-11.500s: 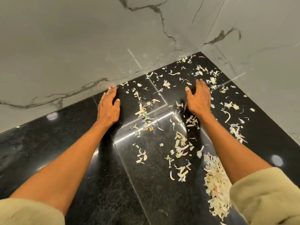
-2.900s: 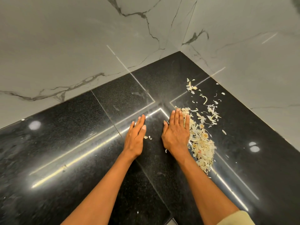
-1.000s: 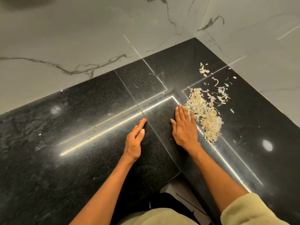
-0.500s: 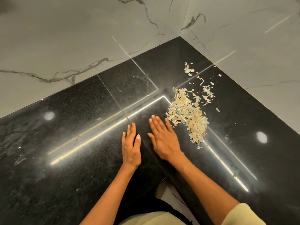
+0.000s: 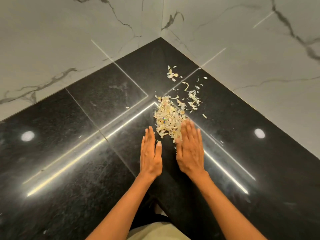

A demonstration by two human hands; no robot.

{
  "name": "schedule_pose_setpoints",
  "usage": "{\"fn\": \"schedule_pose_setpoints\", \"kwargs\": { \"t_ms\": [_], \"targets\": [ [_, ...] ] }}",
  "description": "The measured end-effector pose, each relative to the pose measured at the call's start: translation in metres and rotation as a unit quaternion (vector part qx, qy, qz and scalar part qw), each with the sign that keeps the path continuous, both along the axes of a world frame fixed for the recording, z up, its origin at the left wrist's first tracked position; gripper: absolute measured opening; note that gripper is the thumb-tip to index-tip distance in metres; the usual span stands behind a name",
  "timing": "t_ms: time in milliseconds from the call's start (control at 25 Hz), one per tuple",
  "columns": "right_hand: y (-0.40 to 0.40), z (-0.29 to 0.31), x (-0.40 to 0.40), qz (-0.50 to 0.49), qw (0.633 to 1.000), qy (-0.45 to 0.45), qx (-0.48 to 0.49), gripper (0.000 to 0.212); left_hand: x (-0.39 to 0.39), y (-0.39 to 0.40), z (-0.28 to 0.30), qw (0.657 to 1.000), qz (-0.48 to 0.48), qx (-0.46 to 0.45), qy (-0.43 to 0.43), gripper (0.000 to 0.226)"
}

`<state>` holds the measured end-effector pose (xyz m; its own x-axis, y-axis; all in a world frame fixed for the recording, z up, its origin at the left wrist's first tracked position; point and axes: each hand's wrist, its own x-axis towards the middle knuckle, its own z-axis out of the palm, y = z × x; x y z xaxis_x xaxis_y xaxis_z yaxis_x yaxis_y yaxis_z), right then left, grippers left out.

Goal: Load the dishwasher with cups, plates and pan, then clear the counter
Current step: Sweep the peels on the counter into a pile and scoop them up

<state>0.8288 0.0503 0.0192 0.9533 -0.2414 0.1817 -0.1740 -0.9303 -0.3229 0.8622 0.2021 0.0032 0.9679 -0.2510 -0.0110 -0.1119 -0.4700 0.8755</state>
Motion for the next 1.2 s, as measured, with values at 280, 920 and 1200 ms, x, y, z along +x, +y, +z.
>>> {"fn": "schedule_pose_setpoints", "kwargs": {
  "t_ms": [280,920,1200],
  "targets": [
    [-0.006,-0.028,-0.02,-0.133,0.988,0.07,0.037,0.073,0.019,-0.069,0.004,0.999,0.032,-0.03,0.004,0.069],
    [-0.013,-0.006,0.104,-0.101,0.97,-0.105,0.193,0.062,0.081,-0.04,0.006,0.976,0.082,-0.198,0.038,0.066],
    [-0.126,-0.013,0.109,-0.23,0.958,-0.024,0.17,0.072,0.116,-0.05,0.006,0.99,0.041,-0.131,0.018,0.068]
  ]
}}
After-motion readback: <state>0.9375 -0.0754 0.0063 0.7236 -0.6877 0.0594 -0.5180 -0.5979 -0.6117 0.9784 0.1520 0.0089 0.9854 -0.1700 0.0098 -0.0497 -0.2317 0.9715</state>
